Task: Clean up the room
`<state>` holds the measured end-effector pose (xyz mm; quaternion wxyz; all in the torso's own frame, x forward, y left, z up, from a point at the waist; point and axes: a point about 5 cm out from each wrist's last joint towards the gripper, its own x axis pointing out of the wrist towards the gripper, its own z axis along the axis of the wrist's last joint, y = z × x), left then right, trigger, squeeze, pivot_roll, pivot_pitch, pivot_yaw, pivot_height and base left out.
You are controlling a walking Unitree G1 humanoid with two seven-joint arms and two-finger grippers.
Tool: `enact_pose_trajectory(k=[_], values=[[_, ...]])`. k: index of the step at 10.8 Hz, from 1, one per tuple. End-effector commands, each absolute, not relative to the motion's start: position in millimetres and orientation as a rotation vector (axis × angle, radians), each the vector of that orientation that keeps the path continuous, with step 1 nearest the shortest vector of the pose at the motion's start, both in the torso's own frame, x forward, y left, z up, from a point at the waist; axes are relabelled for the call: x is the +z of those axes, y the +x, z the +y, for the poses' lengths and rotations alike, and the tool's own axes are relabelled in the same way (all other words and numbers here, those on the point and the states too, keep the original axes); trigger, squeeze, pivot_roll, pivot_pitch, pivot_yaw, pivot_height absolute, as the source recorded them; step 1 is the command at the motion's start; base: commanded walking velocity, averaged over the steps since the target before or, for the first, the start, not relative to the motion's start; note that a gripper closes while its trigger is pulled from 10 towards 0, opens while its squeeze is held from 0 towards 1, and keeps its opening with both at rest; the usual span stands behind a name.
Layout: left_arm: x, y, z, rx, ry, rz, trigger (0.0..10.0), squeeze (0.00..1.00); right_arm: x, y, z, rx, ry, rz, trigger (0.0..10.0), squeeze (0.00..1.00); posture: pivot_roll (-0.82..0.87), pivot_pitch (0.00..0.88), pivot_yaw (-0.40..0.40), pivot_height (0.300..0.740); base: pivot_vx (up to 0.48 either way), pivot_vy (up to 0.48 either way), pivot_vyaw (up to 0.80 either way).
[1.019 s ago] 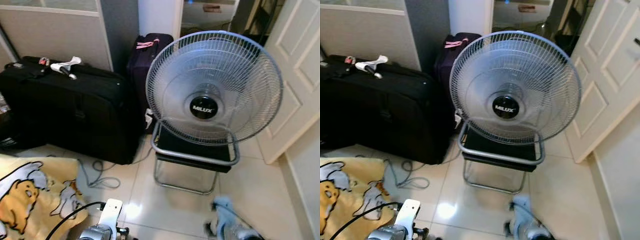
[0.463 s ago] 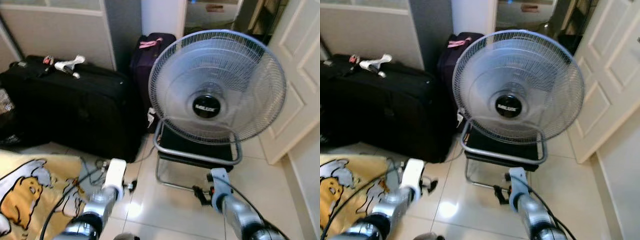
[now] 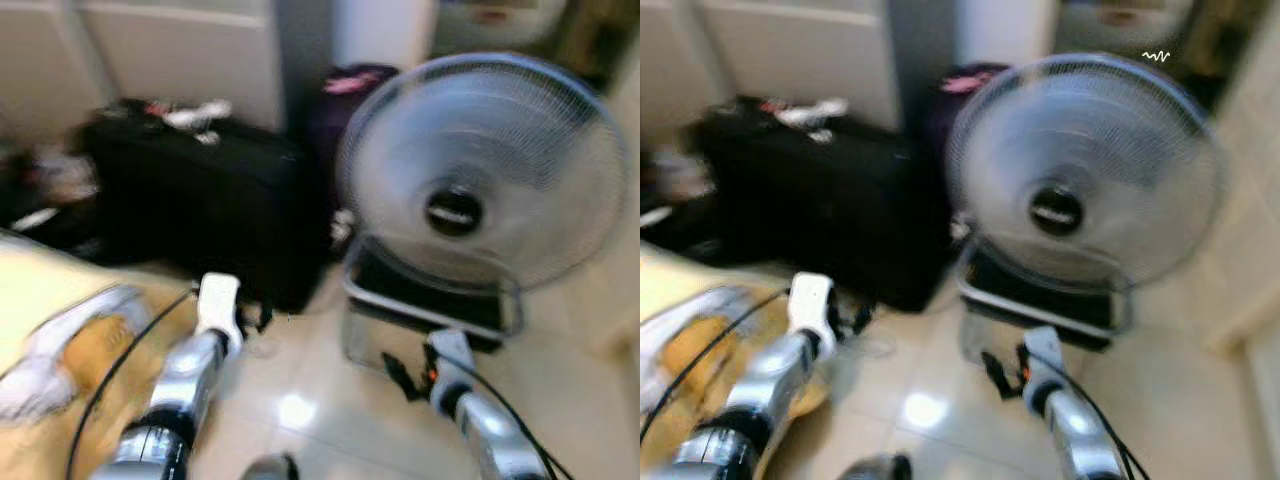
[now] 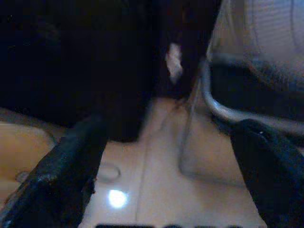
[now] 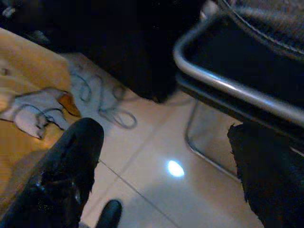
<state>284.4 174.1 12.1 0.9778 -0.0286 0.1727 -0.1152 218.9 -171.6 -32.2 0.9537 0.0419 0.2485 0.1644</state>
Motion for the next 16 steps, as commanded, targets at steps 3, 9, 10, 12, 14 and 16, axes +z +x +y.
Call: enact_pose_trajectory(k=[3, 9, 10, 12, 14, 16], values=[[38.5, 276.3, 184.6, -0.161, -0.227, 0.151, 10.0, 1.0, -6.6, 220.0, -169.4, 0.294, 0.117, 0.375, 10.0, 1.0, -0.01, 0.0, 0.053, 0.74, 0.0, 0.0, 0.8], [58.5, 256.8, 211.8, -0.019, -0.063, 0.189, 10.0, 1.0, 23.8, 220.2, -187.8, 0.128, 0.088, 0.296, 10.0, 1.0, -0.01, 0.0, 0.054, 0.74, 0.0, 0.0, 0.8], [68.8, 255.6, 214.8, -0.005, 0.003, 0.151, 10.0, 1.0, 28.8, 222.2, -194.4, 0.073, 0.075, 0.293, 10.0, 1.0, 0.0, 0.0, 0.046, 0.74, 0.0, 0.0, 0.8], [73.4, 251.5, 210.2, -0.035, -0.079, 0.14, 0.0, 0.94, 35.7, 226.7, -189.7, 0.053, 0.059, 0.271, 0.0, 0.0, 0.01, 0.0, 0.047, 0.74, 0.0, 0.0, 0.8], [74.2, 253.0, 209.2, -0.032, -0.093, 0.148, 0.0, 0.0, 36.4, 229.3, -189.4, 0.046, 0.069, 0.271, 0.0, 0.0, 0.01, 0.0, 0.048, 0.74, 0.0, 0.0, 0.8], [79.2, 259.4, 203.1, -0.056, -0.069, 0.128, 0.0, 0.0, 40.6, 234.4, -190.5, 0.015, 0.07, 0.263, 0.0, 0.0, 0.01, 0.0, 0.049, 0.74, 0.0, 0.0, 0.8]])
